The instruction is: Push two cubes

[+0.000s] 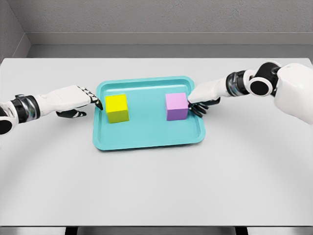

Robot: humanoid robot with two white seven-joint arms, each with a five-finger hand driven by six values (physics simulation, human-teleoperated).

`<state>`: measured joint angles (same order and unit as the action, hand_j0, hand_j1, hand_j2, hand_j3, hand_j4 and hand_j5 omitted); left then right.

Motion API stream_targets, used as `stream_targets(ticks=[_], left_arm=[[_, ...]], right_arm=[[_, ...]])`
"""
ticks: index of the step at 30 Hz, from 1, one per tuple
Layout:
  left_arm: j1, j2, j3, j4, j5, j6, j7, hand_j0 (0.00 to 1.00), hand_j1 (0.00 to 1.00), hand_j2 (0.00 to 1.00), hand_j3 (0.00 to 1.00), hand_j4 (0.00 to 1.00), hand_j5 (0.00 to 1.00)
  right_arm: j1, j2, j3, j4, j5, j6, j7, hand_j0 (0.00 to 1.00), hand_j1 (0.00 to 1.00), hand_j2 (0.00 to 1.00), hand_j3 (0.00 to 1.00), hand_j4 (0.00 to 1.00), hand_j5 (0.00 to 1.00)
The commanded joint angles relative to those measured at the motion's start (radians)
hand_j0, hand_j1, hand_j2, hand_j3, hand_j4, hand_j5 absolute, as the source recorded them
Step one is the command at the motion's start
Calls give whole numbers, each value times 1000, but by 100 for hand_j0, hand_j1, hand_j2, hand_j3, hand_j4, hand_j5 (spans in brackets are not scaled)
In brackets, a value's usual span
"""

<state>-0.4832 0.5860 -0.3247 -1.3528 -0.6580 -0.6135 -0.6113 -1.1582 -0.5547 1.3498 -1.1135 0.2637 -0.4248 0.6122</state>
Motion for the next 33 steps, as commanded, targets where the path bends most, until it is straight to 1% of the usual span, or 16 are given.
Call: stream_targets(ticks=[1, 5, 8, 10, 11, 21, 30, 31, 32, 33], left_arm=[[0, -3, 0, 3, 4, 3, 0, 65, 65, 65, 65, 65, 65], [-5, -21, 0, 14, 4, 3, 0, 65, 65, 65, 65, 65, 65], [-20, -28, 0, 38, 4, 3, 0, 65, 65, 65, 65, 65, 65], [-29, -34, 0, 57, 4, 3, 0, 65, 65, 65, 65, 65, 65], [-29, -34, 0, 58, 4, 3, 0, 65, 65, 65, 65, 65, 65], [-34, -48, -14, 58, 4, 3, 0, 65, 65, 65, 65, 65, 65], [-35, -55, -16, 57, 4, 3, 0, 65, 65, 65, 65, 65, 65], [-35, -55, -16, 57, 4, 3, 0, 65, 65, 65, 65, 65, 65], [-35, -55, -16, 57, 4, 3, 0, 65, 65, 65, 65, 65, 65], [-35, -52, -14, 57, 4, 3, 0, 65, 65, 65, 65, 65, 65]], right_arm=[[0, 13, 6, 4, -1, 1, -1, 14, 14, 14, 14, 14, 14], [0, 15, 6, 4, -1, 1, -1, 14, 14, 14, 14, 14, 14], [-2, 27, 6, 4, -1, 3, -1, 14, 14, 14, 14, 14, 14], [-11, 30, 23, 3, -1, 9, -1, 14, 14, 14, 14, 14, 14], [-14, 45, 26, 4, -3, 11, -1, 14, 14, 14, 14, 14, 14], [-15, 62, 34, 6, -3, 15, -1, 14, 14, 14, 14, 14, 14], [-25, 65, 42, 92, -1, 17, -1, 15, 15, 15, 15, 15, 15], [-26, 71, 42, 96, -1, 17, -1, 15, 15, 15, 15, 15, 15], [-28, 94, 42, 132, -1, 15, -1, 15, 15, 15, 15, 15, 15], [-28, 110, 42, 150, 2, 15, -1, 15, 15, 15, 15, 15, 15]])
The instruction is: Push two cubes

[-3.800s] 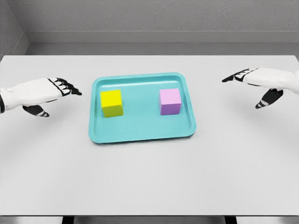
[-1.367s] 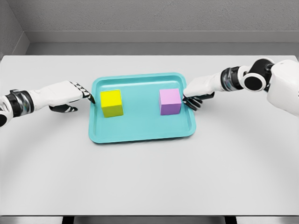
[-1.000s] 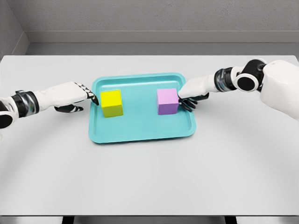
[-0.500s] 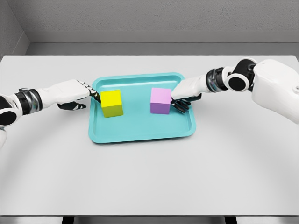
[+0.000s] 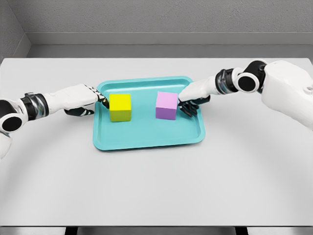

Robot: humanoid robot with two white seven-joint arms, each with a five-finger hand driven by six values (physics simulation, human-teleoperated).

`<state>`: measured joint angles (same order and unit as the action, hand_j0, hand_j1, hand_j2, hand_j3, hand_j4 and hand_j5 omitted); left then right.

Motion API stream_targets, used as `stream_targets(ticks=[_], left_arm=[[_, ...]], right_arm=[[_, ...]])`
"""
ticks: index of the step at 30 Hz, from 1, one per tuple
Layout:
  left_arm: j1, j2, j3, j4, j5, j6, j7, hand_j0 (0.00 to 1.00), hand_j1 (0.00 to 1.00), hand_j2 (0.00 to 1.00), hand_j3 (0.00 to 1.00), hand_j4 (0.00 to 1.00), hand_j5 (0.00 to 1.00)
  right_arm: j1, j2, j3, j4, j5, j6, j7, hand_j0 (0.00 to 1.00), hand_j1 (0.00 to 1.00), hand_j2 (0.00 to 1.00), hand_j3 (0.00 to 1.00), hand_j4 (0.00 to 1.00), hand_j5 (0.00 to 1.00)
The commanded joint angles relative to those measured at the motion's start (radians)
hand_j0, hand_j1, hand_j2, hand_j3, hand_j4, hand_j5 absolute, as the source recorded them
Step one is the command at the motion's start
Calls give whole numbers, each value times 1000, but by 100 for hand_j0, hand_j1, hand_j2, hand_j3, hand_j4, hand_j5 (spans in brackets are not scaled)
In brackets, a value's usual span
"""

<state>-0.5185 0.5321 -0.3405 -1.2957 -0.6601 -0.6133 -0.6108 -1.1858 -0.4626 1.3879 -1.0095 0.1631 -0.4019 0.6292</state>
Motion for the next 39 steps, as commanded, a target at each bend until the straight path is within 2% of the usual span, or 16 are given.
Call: stream_targets(ticks=[1, 5, 14, 17, 22, 39], left_arm=[[0, 5, 1, -1, 7, 2, 0, 65, 65, 65, 65, 65, 65], [0, 14, 1, -4, 8, 2, 0, 65, 65, 65, 65, 65, 65], [2, 39, 3, -5, 8, 2, 0, 60, 60, 60, 60, 60, 60], [-21, 26, 1, 19, 7, 2, 0, 60, 60, 60, 60, 60, 60], [-26, 12, -15, 19, 7, 2, 0, 54, 54, 54, 54, 54, 54], [-37, -18, -43, 12, 8, 2, 0, 54, 54, 54, 54, 54, 54]], right_arm=[[0, 29, 3, 54, 105, -8, -18, 15, 15, 15, 15, 15, 15], [0, 45, 5, 85, 105, -8, -18, 15, 15, 15, 15, 15, 15], [0, 53, 5, 80, 124, -8, -18, 15, 15, 15, 15, 15, 15], [0, 53, 5, 74, 124, -8, -18, 15, 15, 15, 15, 15, 15], [0, 55, 3, 68, 124, -9, -18, 15, 15, 15, 15, 15, 15], [-2, 76, 3, 62, 124, -12, -18, 15, 15, 15, 15, 15, 15]])
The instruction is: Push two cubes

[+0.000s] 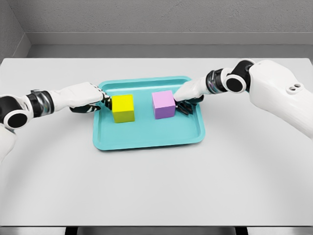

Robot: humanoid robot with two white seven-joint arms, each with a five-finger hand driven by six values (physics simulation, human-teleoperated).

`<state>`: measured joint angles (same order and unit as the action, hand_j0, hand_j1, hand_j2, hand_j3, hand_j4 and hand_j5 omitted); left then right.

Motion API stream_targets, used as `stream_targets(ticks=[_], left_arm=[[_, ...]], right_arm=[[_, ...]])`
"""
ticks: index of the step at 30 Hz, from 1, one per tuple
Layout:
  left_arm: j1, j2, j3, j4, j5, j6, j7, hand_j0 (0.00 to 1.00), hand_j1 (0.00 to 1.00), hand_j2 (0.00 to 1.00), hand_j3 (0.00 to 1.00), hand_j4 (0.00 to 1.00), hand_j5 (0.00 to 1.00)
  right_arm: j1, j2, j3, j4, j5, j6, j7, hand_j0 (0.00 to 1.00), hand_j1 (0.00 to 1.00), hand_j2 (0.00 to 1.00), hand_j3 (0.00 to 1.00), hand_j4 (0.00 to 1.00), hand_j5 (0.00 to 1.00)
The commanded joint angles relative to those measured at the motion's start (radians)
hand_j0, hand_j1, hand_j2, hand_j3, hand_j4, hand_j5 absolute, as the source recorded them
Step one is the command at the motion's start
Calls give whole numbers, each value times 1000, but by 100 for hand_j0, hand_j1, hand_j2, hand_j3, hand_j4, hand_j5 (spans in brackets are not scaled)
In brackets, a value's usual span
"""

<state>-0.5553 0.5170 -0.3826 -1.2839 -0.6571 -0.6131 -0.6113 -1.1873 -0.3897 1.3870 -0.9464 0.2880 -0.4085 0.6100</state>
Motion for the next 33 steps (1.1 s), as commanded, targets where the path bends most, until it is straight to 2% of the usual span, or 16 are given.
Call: stream_targets(ticks=[1, 4, 20, 33], left_arm=[[0, -5, -1, 0, 4, 2, 0, 54, 54, 54, 54, 54, 54], [-12, -15, -21, 1, -1, 2, 0, 54, 54, 54, 54, 54, 54], [-15, -34, -35, 1, -12, 2, 0, 54, 54, 54, 54, 54, 54], [-37, -55, -35, 35, -33, 2, 0, 54, 54, 54, 54, 54, 54]], right_arm=[[0, 3, 4, -2, -1, -6, 1, 15, 15, 15, 15, 15, 15], [2, 5, 4, -17, -3, -6, 1, 15, 15, 15, 15, 15, 15], [0, 15, 4, -26, -3, -3, 1, 15, 15, 15, 15, 15, 15], [0, 18, 4, -34, -3, -3, 1, 15, 15, 15, 15, 15, 15]])
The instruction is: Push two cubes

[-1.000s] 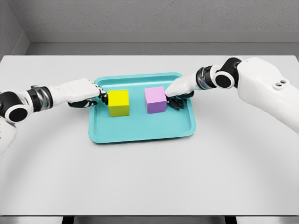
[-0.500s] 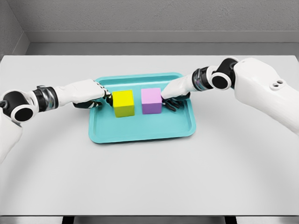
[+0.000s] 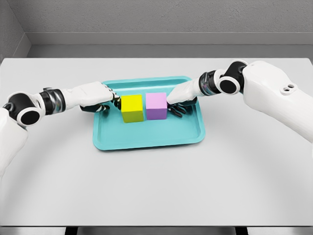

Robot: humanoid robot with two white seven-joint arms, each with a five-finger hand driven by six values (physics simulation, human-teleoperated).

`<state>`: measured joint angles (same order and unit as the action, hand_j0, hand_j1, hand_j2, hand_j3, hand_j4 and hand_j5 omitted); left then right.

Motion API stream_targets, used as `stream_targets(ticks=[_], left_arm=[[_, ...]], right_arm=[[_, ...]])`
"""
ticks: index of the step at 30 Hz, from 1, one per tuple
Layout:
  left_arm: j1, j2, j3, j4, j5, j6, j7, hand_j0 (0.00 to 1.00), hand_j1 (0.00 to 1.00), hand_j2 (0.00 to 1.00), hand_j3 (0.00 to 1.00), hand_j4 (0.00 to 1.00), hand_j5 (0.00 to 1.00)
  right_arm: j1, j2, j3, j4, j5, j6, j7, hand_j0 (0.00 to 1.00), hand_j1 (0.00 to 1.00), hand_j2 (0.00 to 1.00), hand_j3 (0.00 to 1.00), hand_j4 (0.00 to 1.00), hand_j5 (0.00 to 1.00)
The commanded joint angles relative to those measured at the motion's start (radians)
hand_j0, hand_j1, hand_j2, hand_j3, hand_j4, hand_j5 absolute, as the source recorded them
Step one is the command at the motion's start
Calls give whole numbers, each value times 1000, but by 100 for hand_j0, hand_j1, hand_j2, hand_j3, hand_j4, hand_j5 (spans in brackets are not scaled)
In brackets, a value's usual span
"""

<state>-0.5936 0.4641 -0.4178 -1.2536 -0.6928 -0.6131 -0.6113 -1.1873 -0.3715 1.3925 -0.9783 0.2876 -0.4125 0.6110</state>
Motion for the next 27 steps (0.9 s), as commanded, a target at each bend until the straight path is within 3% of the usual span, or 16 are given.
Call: stream_targets(ticks=[1, 18, 23, 27], left_arm=[[-3, -2, 1, 10, 3, 2, 0, 54, 54, 54, 54, 54, 54], [-8, -24, 1, 17, -24, 2, 0, 54, 54, 54, 54, 54, 54], [-6, -5, 7, 14, -16, 2, 0, 67, 67, 67, 67, 67, 67], [-8, 8, 8, 10, -14, 2, 0, 67, 67, 67, 67, 67, 67]], right_arm=[[0, 0, -1, -3, -2, 1, 0, 15, 15, 15, 15, 15, 15], [0, -6, -1, -11, -2, 0, 0, 15, 15, 15, 15, 15, 15], [2, -14, -3, -5, -2, 0, 0, 15, 15, 15, 15, 15, 15], [2, -20, -3, -2, -2, 0, 0, 15, 15, 15, 15, 15, 15]])
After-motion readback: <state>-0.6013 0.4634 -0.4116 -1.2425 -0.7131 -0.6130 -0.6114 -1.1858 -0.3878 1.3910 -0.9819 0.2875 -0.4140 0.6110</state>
